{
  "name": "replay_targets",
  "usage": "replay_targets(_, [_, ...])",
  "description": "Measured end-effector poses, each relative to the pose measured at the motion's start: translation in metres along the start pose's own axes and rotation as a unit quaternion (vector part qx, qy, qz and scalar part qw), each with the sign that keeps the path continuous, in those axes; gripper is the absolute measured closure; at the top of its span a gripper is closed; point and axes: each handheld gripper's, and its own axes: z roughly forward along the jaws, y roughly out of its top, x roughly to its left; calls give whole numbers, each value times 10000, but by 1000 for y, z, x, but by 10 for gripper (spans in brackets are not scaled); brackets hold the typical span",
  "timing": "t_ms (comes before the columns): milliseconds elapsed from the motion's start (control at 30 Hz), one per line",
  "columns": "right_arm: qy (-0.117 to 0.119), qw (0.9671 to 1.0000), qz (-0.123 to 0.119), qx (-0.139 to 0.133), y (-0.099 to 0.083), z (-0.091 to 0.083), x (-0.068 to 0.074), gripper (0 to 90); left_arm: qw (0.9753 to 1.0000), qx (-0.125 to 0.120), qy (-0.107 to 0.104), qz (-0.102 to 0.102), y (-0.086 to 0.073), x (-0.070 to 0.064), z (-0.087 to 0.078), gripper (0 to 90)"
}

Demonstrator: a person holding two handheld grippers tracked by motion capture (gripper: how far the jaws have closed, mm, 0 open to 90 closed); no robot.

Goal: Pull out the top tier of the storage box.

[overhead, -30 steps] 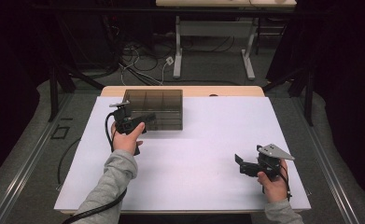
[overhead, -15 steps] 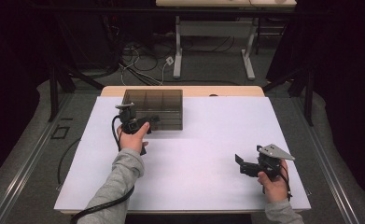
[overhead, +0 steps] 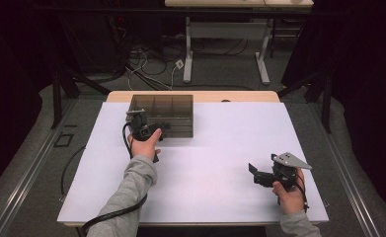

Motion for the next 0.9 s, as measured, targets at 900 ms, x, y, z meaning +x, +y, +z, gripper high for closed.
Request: replay_targets(900, [11, 10000, -68, 58, -1, 3, 0, 64, 9985, -99, -202, -507, 1, 12, 7, 755])
